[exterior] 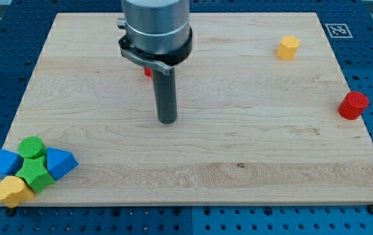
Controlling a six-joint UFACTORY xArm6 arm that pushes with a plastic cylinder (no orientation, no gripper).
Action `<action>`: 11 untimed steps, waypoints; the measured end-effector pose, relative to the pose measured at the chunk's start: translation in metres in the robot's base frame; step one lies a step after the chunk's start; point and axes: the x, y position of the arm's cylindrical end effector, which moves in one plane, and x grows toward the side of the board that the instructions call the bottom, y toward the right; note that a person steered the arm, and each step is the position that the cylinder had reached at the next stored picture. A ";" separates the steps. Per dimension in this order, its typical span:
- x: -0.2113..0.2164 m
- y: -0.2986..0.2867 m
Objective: Slide the red star near the left center of the board
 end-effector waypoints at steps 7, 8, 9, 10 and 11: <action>-0.114 -0.022; -0.114 -0.064; -0.119 -0.097; -0.123 -0.127; -0.123 -0.150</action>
